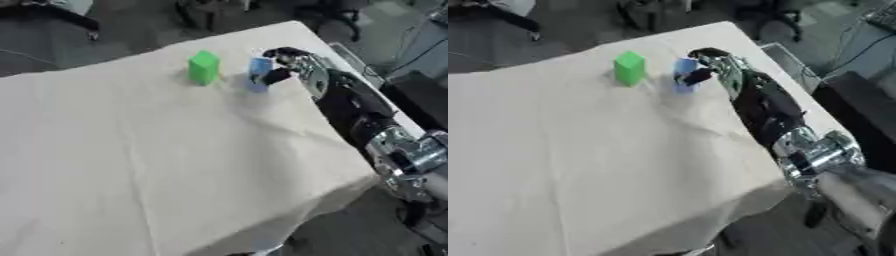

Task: Pick up the objects with one hand, pass them to the other hand, and then place them into the box on the other side of the table.

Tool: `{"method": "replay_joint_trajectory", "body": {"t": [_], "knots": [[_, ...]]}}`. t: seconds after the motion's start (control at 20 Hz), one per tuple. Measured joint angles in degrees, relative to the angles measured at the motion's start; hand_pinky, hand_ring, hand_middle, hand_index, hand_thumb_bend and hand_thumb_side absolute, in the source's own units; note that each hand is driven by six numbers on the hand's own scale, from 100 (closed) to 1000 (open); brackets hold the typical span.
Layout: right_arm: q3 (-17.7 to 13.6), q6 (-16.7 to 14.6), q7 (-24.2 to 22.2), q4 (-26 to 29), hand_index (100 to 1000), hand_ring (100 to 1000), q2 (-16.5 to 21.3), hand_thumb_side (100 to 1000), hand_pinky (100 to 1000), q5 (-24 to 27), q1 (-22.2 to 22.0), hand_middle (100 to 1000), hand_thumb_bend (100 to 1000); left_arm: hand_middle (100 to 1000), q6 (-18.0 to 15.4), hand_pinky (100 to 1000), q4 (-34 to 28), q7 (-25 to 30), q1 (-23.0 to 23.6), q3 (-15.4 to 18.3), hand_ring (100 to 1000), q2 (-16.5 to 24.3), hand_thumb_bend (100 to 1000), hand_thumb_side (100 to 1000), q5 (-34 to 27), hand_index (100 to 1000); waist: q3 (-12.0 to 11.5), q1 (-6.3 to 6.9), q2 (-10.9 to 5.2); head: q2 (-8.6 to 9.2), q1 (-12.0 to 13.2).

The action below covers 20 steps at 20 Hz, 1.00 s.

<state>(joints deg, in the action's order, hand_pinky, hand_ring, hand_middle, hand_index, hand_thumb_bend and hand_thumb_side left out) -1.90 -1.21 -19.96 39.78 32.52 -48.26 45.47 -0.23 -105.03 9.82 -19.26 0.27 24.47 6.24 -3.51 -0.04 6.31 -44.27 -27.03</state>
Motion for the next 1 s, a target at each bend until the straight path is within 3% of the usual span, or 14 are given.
{"method": "replay_joint_trajectory", "body": {"t": [0.15,0.35,0.55,0.7,1.0], "knots": [[-0.1,-0.3,1.2,0.2,839,842,0.0,330,861,-1.2,0.2,788,267,738,0.0,734,0.1,0.0,0.1,0.0,862,-0.3,575,653,-0.1,816,-0.1,0.04,0.02,0.0,-0.3],[-0.1,0.3,10.1,1.8,663,733,-0.4,100,797,-4.9,-0.2,605,235,737,0.1,733,0.3,0.1,0.2,0.0,862,-0.5,566,663,-0.2,815,-0.3,0.06,0.12,0.0,-0.4],[1.0,-0.4,21.8,6.5,586,678,-1.3,100,758,-9.2,-1.6,537,230,735,0.3,730,0.8,-0.1,0.2,0.0,860,-0.8,554,671,-0.2,814,-0.4,0.05,0.12,0.0,-0.3],[2.9,-1.7,27.9,13.8,579,670,-2.4,100,755,-11.3,-3.3,529,248,737,0.5,728,1.6,-0.4,0.1,0.0,862,-0.7,551,673,-0.7,813,-0.4,0.06,0.12,0.0,0.8],[10.8,-6.2,31.6,37.9,597,665,-4.8,100,765,-12.7,-8.0,536,324,752,1.6,728,5.8,-0.8,-1.6,-1.5,881,-0.2,544,691,-4.4,815,-0.2,0.32,0.15,0.0,8.7]]}}
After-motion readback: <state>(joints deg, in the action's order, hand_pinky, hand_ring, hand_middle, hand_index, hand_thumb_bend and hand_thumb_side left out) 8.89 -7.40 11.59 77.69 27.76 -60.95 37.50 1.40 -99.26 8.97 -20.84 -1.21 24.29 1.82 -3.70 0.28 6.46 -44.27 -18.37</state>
